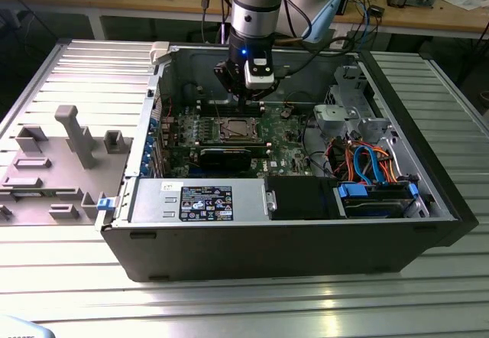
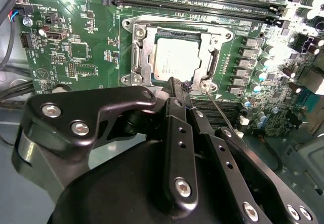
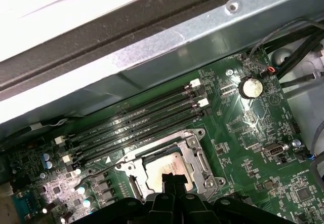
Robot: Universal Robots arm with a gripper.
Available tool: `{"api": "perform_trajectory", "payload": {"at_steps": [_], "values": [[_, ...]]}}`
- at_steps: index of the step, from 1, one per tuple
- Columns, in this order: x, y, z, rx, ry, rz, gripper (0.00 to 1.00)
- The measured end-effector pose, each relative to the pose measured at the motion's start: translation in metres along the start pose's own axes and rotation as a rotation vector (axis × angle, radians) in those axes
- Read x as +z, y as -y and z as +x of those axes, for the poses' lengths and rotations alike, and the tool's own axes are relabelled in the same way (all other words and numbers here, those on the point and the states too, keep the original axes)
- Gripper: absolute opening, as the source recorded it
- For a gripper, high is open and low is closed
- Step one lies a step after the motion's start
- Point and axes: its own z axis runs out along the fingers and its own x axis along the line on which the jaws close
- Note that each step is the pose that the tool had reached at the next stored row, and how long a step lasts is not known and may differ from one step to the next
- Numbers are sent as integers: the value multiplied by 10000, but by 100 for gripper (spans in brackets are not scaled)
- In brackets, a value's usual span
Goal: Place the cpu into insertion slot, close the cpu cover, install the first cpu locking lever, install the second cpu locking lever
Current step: 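Install the first cpu locking lever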
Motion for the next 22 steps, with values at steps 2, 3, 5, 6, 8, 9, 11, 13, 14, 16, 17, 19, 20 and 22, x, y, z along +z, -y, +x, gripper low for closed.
{"api": "perform_trajectory", "payload": {"at_steps": [2, 3, 5, 6, 8, 9, 11, 13, 14, 16, 17, 19, 20, 22], "values": [[0, 0, 0, -50, -1, 1, 11], [0, 0, 0, -110, -1, 3, 11], [0, 0, 0, -188, -1, 6, 11], [0, 0, 0, -222, -2, 7, 11], [0, 0, 0, -336, -2, 11, 11], [0, 0, 0, -374, -2, 12, 11], [0, 0, 0, -480, -4, 16, 11], [0, 0, 0, -550, -4, 18, 11], [0, 0, 0, -585, -4, 20, 11], [0, 0, 0, -651, -4, 22, 11], [0, 0, 0, -682, -5, 23, 11], [0, 0, 0, -778, -5, 27, 11], [0, 0, 0, -813, -5, 29, 11], [0, 0, 0, -900, -5, 32, 11]]}}
